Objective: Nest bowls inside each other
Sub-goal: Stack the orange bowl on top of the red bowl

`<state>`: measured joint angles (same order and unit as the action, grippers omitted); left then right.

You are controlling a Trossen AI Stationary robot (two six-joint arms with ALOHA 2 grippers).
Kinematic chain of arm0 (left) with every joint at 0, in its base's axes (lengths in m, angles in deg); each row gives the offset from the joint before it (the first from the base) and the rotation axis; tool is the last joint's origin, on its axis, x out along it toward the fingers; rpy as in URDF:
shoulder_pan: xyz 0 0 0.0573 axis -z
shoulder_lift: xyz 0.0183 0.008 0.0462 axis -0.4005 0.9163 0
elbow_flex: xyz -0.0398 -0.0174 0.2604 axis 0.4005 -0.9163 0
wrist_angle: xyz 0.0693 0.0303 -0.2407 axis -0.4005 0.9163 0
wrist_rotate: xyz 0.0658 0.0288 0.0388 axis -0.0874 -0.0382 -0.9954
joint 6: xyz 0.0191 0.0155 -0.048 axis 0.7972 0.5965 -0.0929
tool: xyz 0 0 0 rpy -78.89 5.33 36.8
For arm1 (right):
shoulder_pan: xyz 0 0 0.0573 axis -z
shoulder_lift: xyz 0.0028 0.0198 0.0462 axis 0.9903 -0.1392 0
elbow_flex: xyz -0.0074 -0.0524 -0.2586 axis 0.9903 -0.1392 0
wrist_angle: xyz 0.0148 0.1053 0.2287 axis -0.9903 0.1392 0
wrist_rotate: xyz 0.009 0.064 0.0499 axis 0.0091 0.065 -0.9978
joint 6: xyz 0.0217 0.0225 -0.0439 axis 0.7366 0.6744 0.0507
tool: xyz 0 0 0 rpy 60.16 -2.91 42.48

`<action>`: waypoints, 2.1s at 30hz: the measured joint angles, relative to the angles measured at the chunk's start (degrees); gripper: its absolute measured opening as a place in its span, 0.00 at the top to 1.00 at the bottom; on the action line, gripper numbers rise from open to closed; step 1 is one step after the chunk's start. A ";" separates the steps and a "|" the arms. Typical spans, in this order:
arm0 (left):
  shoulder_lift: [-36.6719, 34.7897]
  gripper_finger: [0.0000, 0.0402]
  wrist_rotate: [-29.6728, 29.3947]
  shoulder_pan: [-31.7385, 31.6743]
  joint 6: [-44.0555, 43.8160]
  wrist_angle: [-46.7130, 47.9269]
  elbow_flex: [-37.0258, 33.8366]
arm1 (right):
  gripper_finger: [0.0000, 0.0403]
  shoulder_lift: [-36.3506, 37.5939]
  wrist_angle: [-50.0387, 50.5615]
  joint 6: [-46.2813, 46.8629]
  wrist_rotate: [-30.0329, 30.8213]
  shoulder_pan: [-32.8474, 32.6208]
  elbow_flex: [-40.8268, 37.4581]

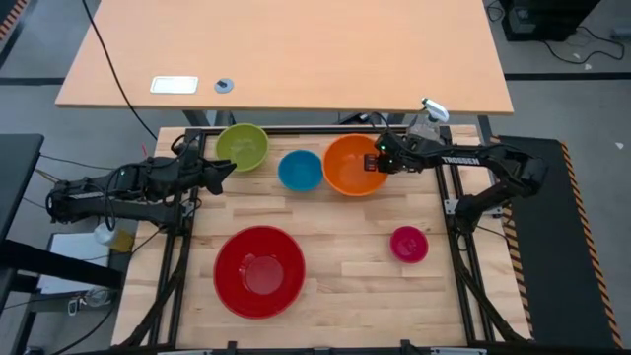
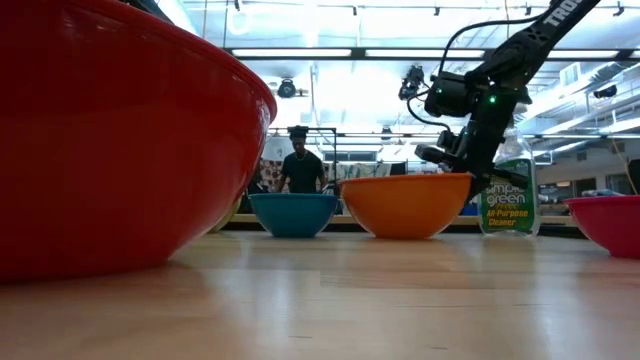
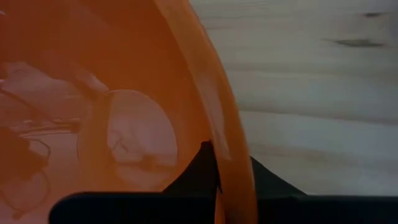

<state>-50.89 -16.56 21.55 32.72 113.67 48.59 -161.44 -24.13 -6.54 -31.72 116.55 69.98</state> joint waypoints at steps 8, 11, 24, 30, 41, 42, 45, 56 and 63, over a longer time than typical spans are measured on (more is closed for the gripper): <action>0.04 0.55 -0.90 0.00 -0.02 0.00 0.00 | 0.94 7.36 7.44 -5.72 0.06 -0.30 -0.17; 0.15 0.55 -0.92 0.00 0.00 0.00 0.00 | 0.94 10.01 10.67 -8.56 -1.24 -1.05 -0.17; 2.77 0.55 -0.37 0.00 0.51 0.21 0.00 | 0.94 14.08 2.18 -7.13 -10.19 -12.22 1.23; 3.06 0.55 -0.18 0.00 -0.96 1.24 -0.02 | 0.94 6.65 0.81 -6.57 -7.65 -20.40 10.37; 2.96 0.55 14.17 0.02 1.92 9.86 -0.02 | 0.94 -14.69 4.03 -13.80 -7.86 -31.77 39.01; 2.82 0.55 15.54 0.02 2.04 9.89 -0.02 | 0.94 -16.60 4.51 -14.39 -8.11 -32.66 41.76; 2.36 0.55 17.47 0.04 2.12 9.50 -0.02 | 0.94 -22.22 6.14 -15.47 -8.15 -35.29 48.80; -4.82 0.55 16.29 0.00 6.56 6.90 -0.02 | 0.93 -39.85 6.39 -12.40 -2.84 -40.33 64.48; -7.76 0.55 16.29 0.00 6.32 4.84 0.00 | 0.93 -45.20 7.13 -13.95 -3.06 -42.00 68.57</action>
<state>-58.65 -0.27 21.55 39.04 118.51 48.59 -206.64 -17.00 -20.49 -34.77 74.55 138.56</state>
